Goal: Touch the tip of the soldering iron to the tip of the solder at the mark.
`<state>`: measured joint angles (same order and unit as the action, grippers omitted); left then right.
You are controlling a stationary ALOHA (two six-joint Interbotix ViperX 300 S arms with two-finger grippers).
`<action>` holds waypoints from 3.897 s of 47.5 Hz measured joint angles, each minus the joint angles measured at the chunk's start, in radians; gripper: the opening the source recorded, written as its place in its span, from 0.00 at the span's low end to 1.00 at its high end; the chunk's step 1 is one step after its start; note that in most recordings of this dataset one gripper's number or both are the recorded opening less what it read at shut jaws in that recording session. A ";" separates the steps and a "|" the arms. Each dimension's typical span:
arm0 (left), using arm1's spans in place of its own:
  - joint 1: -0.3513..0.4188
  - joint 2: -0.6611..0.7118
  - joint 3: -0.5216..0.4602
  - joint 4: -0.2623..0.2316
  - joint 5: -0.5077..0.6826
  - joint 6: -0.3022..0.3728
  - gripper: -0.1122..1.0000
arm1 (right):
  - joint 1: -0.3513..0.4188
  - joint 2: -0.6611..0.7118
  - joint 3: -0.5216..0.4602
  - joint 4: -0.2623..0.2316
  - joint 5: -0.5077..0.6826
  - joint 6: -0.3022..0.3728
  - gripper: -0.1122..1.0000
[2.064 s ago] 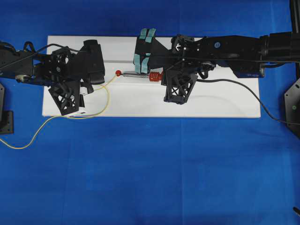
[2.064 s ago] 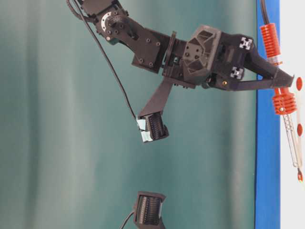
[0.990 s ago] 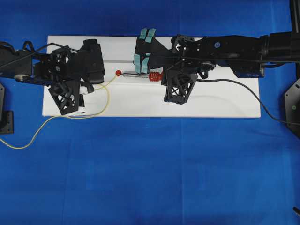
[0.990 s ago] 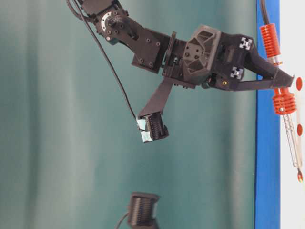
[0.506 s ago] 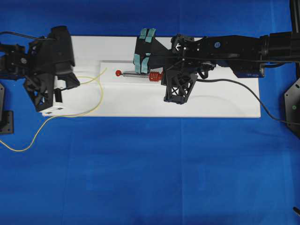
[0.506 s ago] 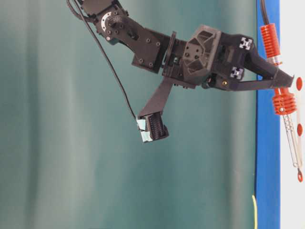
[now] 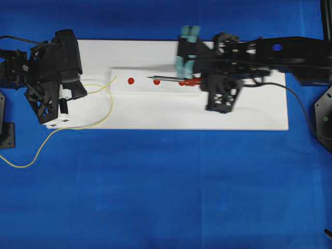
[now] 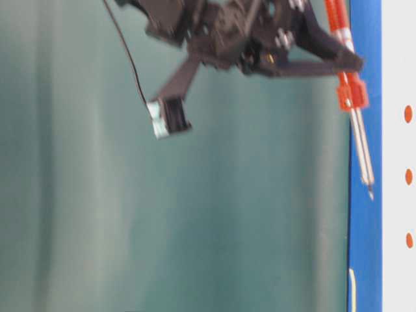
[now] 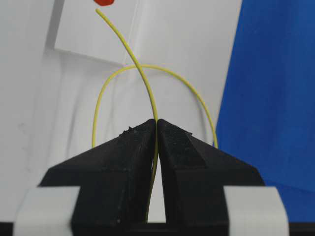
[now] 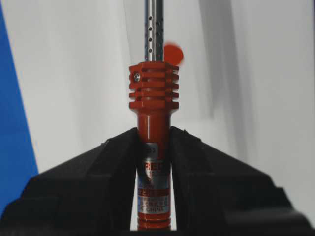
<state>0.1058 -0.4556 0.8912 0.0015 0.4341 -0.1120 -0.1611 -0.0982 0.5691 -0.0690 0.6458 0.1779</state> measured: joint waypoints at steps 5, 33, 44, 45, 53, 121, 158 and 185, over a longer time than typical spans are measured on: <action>-0.002 0.003 0.000 0.000 -0.002 -0.002 0.12 | 0.000 -0.040 0.044 0.000 -0.003 0.009 0.16; -0.002 0.198 -0.150 0.002 -0.012 -0.020 0.12 | 0.000 -0.060 0.069 -0.029 -0.037 0.037 0.16; 0.000 0.339 -0.241 0.000 -0.021 0.006 0.12 | -0.002 -0.060 0.078 -0.029 -0.041 0.037 0.16; 0.000 0.350 -0.247 0.000 -0.025 0.009 0.12 | -0.002 -0.060 0.078 -0.029 -0.043 0.038 0.16; 0.000 0.426 -0.288 0.000 -0.034 0.011 0.12 | 0.000 -0.060 0.087 -0.029 -0.054 0.038 0.16; 0.006 0.466 -0.301 0.002 -0.038 0.000 0.12 | -0.002 0.061 0.072 -0.031 -0.097 0.038 0.16; 0.005 0.468 -0.301 0.002 -0.037 0.006 0.12 | -0.002 0.066 0.071 -0.029 -0.097 0.038 0.16; 0.005 0.466 -0.301 0.000 -0.037 0.008 0.12 | -0.002 0.067 0.066 -0.031 -0.092 0.040 0.16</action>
<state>0.1104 0.0107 0.5906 0.0015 0.3973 -0.1043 -0.1626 -0.0307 0.6351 -0.0997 0.5538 0.2178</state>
